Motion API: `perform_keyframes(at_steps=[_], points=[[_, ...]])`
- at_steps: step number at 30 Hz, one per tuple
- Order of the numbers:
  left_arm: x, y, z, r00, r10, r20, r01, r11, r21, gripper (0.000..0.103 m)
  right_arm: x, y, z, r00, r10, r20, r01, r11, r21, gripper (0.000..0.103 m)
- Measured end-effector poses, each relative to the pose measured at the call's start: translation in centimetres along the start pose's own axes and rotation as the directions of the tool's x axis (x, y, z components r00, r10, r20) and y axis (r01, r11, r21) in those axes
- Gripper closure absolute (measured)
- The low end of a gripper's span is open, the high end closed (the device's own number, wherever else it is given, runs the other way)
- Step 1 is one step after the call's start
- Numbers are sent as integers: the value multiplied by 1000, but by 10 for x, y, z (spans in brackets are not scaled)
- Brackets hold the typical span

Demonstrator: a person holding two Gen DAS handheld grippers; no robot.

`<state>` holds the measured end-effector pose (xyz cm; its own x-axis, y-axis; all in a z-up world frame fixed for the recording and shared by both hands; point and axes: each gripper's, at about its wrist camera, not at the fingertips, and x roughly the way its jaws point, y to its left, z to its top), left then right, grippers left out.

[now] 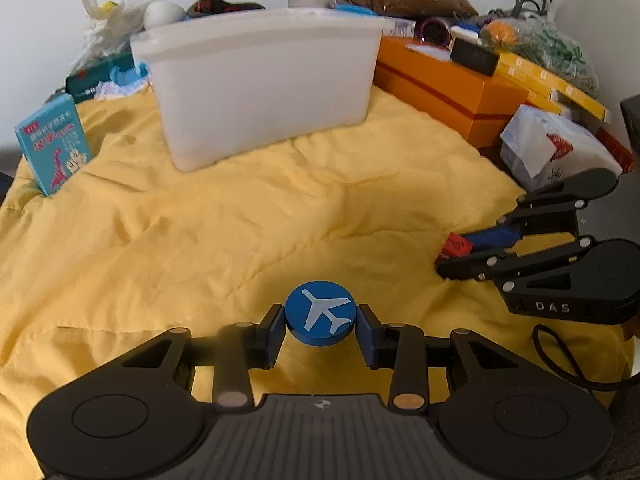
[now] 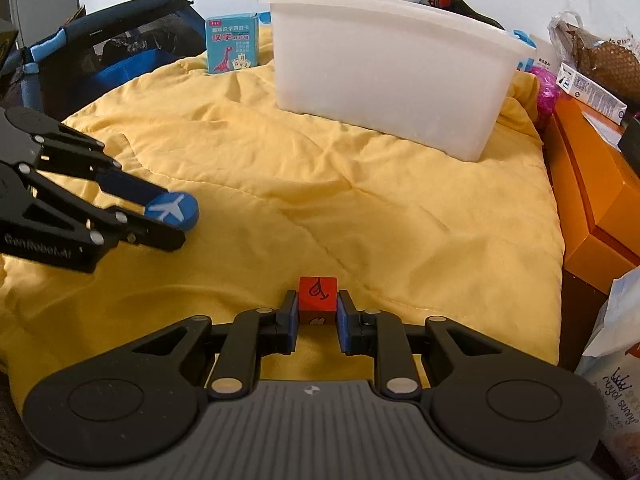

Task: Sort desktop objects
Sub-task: 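Carry the red cube and airplane disc over the white bin and open both tools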

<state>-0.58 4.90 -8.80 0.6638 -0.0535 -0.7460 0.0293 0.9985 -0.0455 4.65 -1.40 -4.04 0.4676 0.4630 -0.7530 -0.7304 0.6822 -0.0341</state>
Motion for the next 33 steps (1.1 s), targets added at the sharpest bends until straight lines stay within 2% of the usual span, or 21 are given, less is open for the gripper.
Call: perform_keyframes(at_steps=[4,9,12,16,21,24,26,28,30,33], points=[[-14,0,12,999,18,48,-18,1000,-3,61,-8,-4,7,1000,0,16,0,1000,6,81],[-44,3,45,988,17,151,-17,1000,3,61,-33,-16,34,994,-15,108,15,1000,2,81],[-52,11,68,979,8,205,-4,1000,-23,61,-46,-29,57,982,4,190,-11,999,35,81],[-51,16,100,968,48,247,-49,999,-2,61,-56,-48,93,964,-16,265,3,999,50,81],[-60,27,154,932,81,354,-90,996,9,61,-65,-70,148,929,-60,365,45,998,50,81],[-52,36,183,922,106,372,-113,994,-4,61,-62,-80,175,915,-82,395,64,996,57,81],[-40,41,196,921,129,368,-128,991,-27,61,-50,-89,190,918,-90,386,67,995,73,81],[-25,46,204,922,164,352,-153,987,-57,61,-31,-98,199,933,-78,352,43,993,106,81],[0,52,209,937,172,305,-159,985,-68,61,-9,-104,201,950,-79,301,38,990,139,81],[34,56,210,947,202,250,-203,979,-24,61,16,-108,202,964,-91,249,51,985,162,81]])
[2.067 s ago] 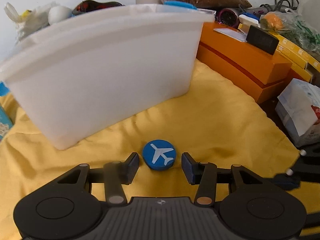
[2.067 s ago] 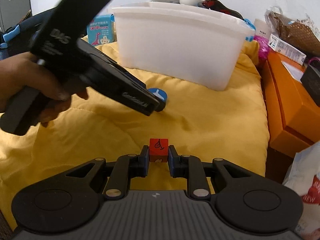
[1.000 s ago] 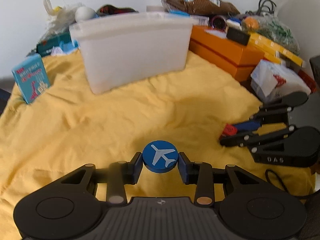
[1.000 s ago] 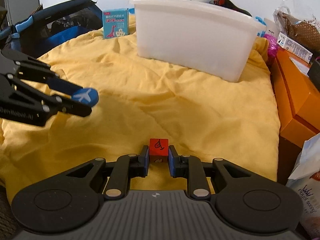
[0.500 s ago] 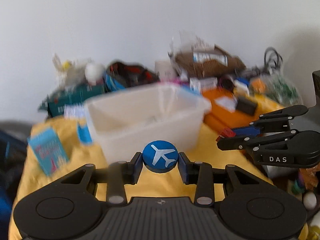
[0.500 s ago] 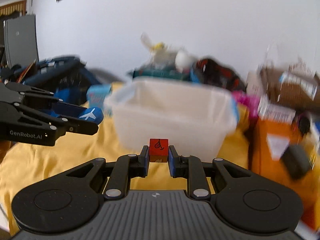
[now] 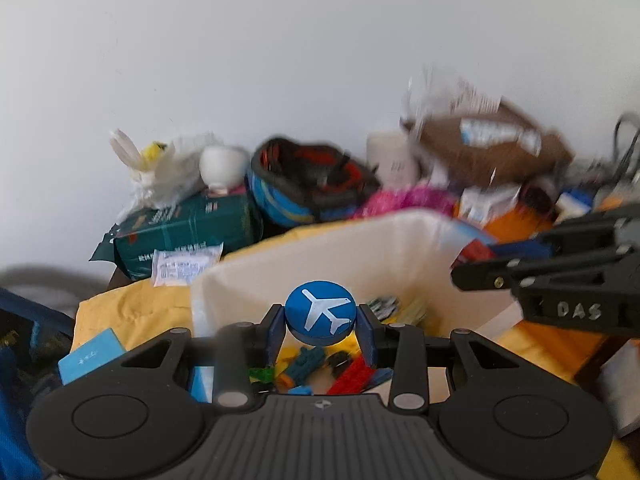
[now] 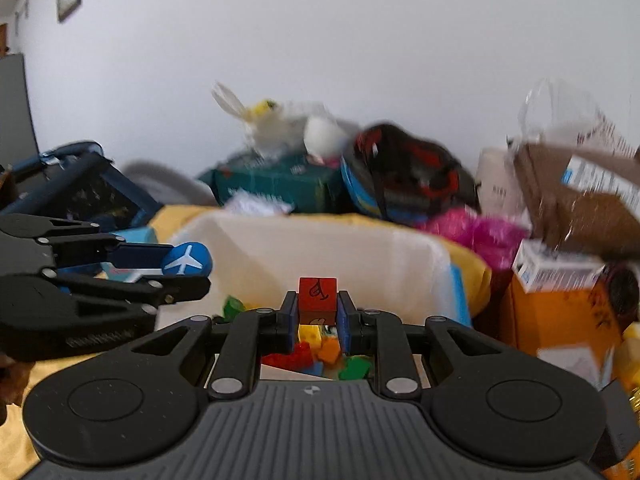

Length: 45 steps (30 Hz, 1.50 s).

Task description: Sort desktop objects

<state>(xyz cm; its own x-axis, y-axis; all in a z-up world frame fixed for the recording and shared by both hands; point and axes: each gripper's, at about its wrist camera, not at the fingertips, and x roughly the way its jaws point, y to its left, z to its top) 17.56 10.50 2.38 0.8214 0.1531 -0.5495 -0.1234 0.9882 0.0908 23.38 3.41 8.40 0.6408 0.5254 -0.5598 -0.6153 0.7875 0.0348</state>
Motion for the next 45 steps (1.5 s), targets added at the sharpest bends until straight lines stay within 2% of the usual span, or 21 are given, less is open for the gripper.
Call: perform_keyframes(at_steps=[1,3,4,6,8,10,11,14,15,20,22,24,28,32,35,37,43,45], points=[[8,0,-3,1000,5,-11,-5,1000,18,61,5,0,-2,1000,-7,-20,7,1000,2,79],[17,1,-9,999,13,-35,-13,1000,20,61,11,2,-6,998,-16,-55,16,1000,-10,59],[18,2,-11,999,8,-44,-8,1000,9,61,11,3,-8,998,-16,-54,15,1000,-18,56],[15,5,-13,998,-13,-55,13,1000,0,52,8,4,-8,999,-17,-45,15,999,-36,55],[10,5,-11,998,-5,-58,6,1000,10,41,5,4,-6,999,-19,-51,17,999,-49,54],[1,4,-6,998,7,-58,-6,1000,10,39,4,5,-3,998,-18,-66,14,998,-65,47],[-5,3,-4,999,17,-48,-17,1000,10,37,2,6,-3,997,-17,-71,11,997,-73,42],[-22,-8,0,996,90,4,-90,993,70,28,-5,10,-3,996,-29,-79,19,993,-116,36],[-27,-12,1,993,114,20,-115,990,85,27,-6,10,-3,996,-38,-84,28,992,-125,29],[-44,-29,8,971,221,89,-232,962,144,22,-15,5,0,992,-76,-99,63,990,-125,10],[-46,-35,9,967,234,101,-249,955,164,18,-17,4,-1,989,-87,-119,73,990,-119,7],[-44,-38,10,968,237,78,-247,954,168,18,-19,4,-2,986,-112,-126,96,988,-125,2],[-39,-43,11,973,229,14,-228,958,176,18,-20,3,-3,974,-165,-152,143,979,-144,0],[-35,-46,10,974,226,-36,-215,957,194,18,-14,2,-6,962,-179,-208,152,978,-140,0],[-31,-41,13,979,161,-125,-140,976,165,18,-14,3,-10,956,-185,-226,149,974,-171,0],[-28,-37,14,977,140,-161,-118,983,137,18,-15,1,-7,956,-193,-220,156,972,-176,0],[-16,-27,26,965,156,-210,-136,985,106,18,-5,-3,8,949,-197,-246,151,969,-195,0],[-13,-22,30,964,126,-234,-108,990,87,18,1,-2,9,944,-204,-258,148,964,-221,0]])
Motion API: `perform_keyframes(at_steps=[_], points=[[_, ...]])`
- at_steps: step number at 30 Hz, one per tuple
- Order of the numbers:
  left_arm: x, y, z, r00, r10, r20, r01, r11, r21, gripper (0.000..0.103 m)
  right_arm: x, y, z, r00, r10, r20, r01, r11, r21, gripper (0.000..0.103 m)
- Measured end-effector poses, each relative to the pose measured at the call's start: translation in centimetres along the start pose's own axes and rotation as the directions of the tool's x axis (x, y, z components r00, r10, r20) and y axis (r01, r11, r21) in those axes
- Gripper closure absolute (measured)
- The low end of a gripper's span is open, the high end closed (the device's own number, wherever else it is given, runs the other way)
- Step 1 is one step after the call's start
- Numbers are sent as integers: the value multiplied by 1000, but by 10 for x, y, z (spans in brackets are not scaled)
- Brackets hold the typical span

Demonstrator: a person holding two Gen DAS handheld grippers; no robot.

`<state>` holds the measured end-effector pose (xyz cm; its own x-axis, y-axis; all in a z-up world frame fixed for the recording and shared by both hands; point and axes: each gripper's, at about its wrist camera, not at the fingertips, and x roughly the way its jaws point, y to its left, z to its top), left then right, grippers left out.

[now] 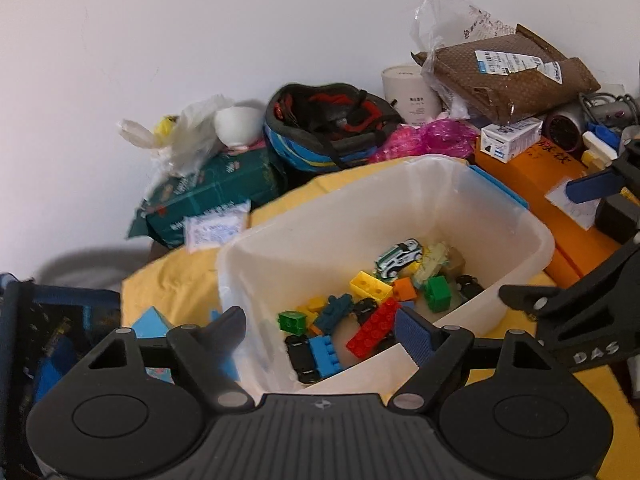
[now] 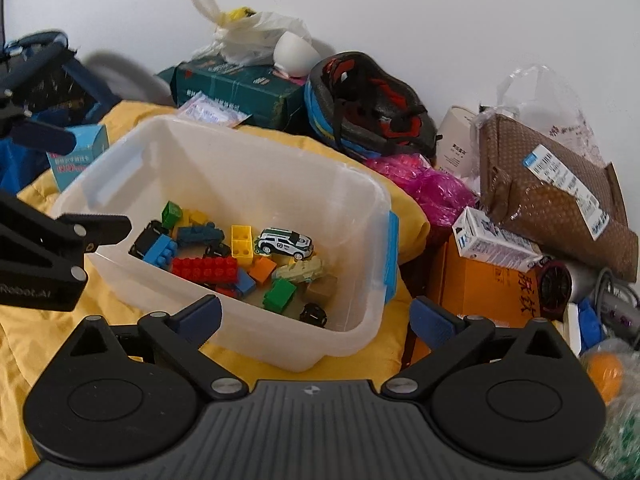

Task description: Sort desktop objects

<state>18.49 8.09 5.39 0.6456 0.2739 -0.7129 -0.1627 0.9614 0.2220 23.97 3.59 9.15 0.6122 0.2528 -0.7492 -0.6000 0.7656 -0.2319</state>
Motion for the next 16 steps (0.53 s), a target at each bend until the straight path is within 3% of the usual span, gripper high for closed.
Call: perform_keyframes(at_steps=[8,16], points=[[10,6,0,999,-6,-54,5,1000,-12,18,11,-1,-1,999,-17,-42,17,1000,-14,0],[8,10,2,999,-4,-41,4,1000,-17,18,9,-2,-1,999,-1,-38,1,1000,9,0]])
